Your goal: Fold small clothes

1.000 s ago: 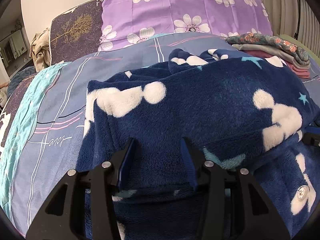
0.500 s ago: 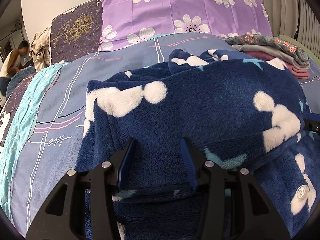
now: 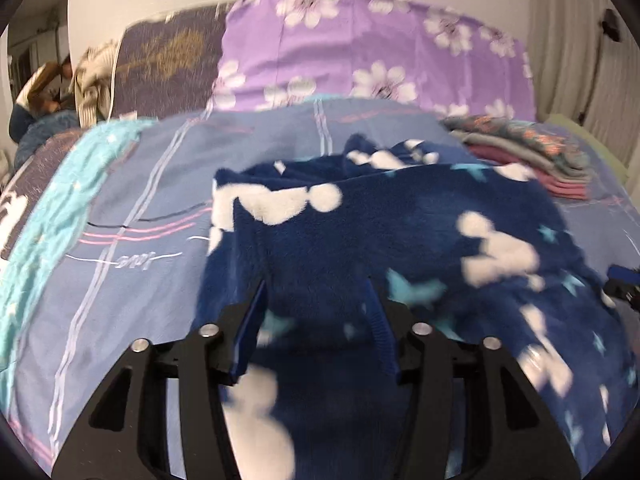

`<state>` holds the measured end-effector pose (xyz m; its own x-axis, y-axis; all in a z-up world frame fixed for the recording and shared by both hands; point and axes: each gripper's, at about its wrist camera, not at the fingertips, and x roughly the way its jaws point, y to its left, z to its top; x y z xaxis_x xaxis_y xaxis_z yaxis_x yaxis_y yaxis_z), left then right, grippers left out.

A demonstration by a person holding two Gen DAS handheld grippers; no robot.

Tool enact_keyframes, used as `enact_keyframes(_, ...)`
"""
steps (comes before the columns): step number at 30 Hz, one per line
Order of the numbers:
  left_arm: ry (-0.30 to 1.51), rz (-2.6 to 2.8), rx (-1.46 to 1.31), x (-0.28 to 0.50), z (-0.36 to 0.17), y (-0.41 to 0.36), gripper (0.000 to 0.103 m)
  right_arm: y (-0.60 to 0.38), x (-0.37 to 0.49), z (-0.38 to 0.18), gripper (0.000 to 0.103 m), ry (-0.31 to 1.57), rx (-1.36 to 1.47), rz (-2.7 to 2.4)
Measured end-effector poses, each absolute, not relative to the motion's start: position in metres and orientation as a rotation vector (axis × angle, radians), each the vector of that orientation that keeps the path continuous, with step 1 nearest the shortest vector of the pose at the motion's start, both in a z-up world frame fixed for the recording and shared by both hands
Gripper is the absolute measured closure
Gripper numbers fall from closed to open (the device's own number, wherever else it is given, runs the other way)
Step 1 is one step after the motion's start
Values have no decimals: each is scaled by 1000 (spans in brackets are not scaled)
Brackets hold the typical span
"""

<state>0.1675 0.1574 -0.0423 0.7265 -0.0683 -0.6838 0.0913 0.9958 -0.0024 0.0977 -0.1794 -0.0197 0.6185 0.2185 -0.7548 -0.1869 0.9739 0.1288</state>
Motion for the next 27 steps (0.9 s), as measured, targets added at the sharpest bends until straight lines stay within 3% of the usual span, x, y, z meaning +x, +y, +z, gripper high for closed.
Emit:
enact_keyframes(7,753,-104,72,87,-38,159,46,-204,61,-25,54,895,84,169)
enact_keyframes(16,770,-23,32,48,-44,180,46,-193,37,-20,52,892,82,199)
enact_keyframes(18,777,-7,24,43,-45,186,36,-191,30,-19,51,890,82,203)
enact_keyframes(27,803,31,-63,15,-57,215,35,-201,-2,-22,47,901,81,171)
